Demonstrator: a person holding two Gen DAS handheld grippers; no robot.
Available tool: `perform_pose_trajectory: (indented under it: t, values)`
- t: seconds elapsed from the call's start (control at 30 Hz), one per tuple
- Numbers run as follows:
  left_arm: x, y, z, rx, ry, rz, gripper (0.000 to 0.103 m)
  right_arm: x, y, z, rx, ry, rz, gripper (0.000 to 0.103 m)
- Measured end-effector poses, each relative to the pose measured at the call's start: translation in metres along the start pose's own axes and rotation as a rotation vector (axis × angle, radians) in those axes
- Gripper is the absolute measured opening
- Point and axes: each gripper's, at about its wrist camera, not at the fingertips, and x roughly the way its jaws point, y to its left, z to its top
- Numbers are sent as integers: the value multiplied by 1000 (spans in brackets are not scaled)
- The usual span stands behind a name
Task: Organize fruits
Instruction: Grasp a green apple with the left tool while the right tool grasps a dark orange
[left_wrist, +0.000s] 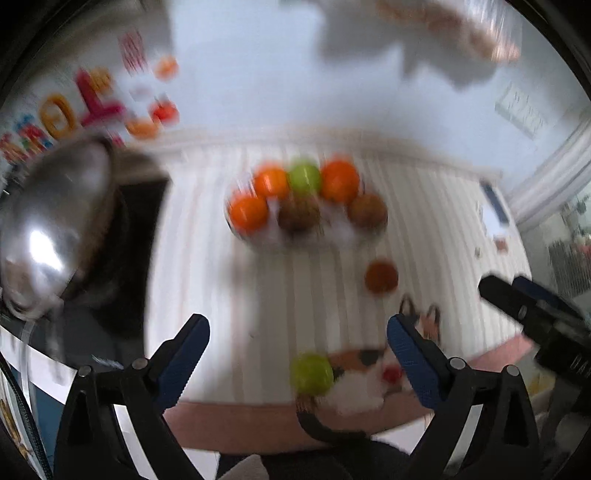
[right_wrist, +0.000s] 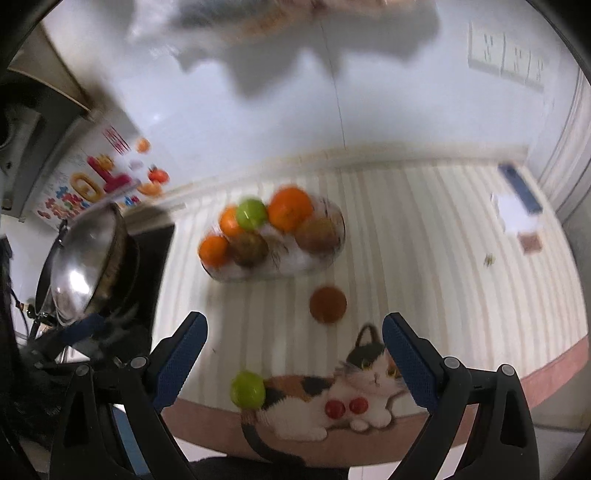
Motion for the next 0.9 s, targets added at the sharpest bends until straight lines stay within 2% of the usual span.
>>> perform_pose_trajectory:
  t: [0.17,0.27,0.3,0.4,0.47,0.5,0.57,0.73,0.83,0.9]
  values:
    - [91,-9,-29,-10,282,-57,98,49,-29,-20,61,113,21,98]
    - [136,-12,-44,-51,407,-85,98,76,-43,-29,102,172,39,98]
    - [146,-13,-47,-57,428,-77,98,83,-48,-31,110,185,35,98]
    - [173,-18,-53,-62,458,-45,96,100,-58,-34,133,208,38,98]
    - [184,-21,-54,-59,478,-47,79,111,-63,-33,144,223,36,98]
    - [189,-23,-56,-58,488,-41,59,117,-65,-32,154,230,40,98]
    - [185,-26,-53,-45,455,-31,50,129,-68,-28,165,241,47,98]
    - [173,-14,-43,-70,398,2,51,170,-64,-6,159,259,46,95]
    - [172,4,-39,-117,385,38,50,204,-60,8,155,289,27,89]
    - [171,13,-38,-137,379,54,50,224,-59,14,153,309,16,79]
